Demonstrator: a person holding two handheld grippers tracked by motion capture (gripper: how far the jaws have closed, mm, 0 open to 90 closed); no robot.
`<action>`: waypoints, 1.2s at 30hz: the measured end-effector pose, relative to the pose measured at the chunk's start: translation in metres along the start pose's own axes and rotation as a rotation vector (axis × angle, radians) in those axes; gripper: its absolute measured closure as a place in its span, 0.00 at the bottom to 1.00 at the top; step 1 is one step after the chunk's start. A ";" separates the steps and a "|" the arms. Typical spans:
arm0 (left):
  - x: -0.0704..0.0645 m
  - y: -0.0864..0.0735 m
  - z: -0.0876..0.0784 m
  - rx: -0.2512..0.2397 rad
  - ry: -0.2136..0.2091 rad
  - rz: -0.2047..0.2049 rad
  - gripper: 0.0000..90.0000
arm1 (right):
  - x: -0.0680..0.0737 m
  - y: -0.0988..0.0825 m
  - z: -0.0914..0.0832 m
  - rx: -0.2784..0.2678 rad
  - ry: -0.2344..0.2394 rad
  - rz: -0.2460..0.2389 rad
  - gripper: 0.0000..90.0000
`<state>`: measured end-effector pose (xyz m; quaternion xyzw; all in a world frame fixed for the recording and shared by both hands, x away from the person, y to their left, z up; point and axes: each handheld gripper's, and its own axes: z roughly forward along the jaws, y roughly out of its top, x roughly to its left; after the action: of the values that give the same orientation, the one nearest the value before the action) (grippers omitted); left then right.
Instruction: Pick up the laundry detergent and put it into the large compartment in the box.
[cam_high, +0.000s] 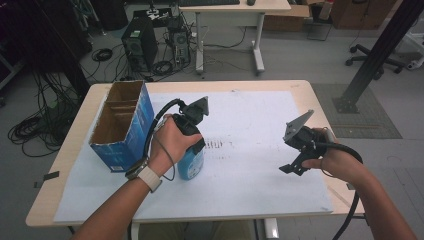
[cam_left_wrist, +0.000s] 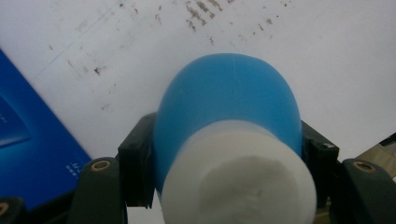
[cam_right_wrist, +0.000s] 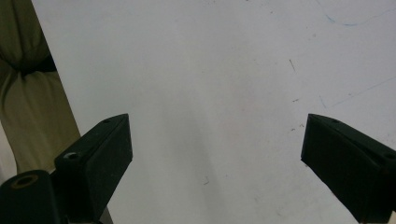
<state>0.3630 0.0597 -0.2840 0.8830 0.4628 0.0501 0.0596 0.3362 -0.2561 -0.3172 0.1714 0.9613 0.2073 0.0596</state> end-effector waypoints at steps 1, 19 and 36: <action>0.000 0.000 -0.001 0.000 0.000 -0.001 0.41 | 0.000 0.000 0.000 0.000 0.000 0.000 0.10; 0.002 0.002 -0.011 -0.001 0.005 -0.004 0.41 | 0.000 -0.003 -0.002 0.000 -0.001 0.007 0.10; 0.008 0.001 -0.030 -0.003 0.021 -0.025 0.41 | 0.000 -0.003 -0.002 0.001 -0.001 0.006 0.10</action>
<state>0.3639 0.0674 -0.2537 0.8765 0.4744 0.0591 0.0569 0.3354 -0.2593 -0.3163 0.1746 0.9608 0.2071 0.0594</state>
